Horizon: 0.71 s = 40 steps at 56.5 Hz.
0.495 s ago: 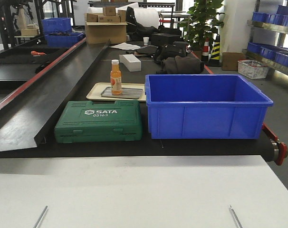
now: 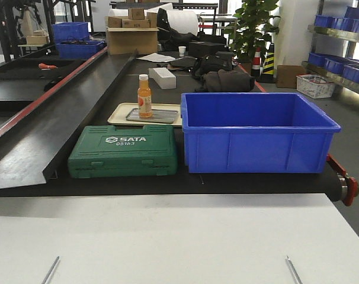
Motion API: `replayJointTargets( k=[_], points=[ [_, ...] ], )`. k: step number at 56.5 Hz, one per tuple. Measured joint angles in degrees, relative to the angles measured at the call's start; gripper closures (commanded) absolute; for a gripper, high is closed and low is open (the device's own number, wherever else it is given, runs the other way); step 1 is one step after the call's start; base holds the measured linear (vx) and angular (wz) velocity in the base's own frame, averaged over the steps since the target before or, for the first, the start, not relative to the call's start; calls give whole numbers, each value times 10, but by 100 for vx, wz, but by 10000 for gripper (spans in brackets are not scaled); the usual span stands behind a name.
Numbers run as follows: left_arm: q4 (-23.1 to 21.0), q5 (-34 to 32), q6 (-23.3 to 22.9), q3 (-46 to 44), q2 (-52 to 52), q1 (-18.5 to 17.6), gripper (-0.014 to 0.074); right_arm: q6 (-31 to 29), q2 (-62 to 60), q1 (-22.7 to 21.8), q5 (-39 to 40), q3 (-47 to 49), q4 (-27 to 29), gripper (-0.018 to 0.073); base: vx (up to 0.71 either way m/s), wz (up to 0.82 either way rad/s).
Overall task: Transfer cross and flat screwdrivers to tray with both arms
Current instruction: 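Lower both grippers toward the two green-handled screwdrivers on the table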
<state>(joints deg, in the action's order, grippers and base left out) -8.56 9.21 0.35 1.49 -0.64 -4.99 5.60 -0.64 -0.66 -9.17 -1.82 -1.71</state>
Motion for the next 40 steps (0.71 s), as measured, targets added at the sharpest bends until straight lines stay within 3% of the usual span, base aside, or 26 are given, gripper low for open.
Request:
replayJointTargets(
  k=[26, 36, 40],
  points=[
    [0, -106, 0, 0, 0, 0, 602, 0, 0, 0, 6, 0, 0, 567, 0, 0],
    [0, -214, 0, -2, 0, 0, 596, 5, 0, 0, 110, 0, 0, 567, 0, 0],
    [0, -225, 0, -14, 0, 0, 589, 6, 7, 0, 122, 16, 0, 567, 0, 0]
  ],
)
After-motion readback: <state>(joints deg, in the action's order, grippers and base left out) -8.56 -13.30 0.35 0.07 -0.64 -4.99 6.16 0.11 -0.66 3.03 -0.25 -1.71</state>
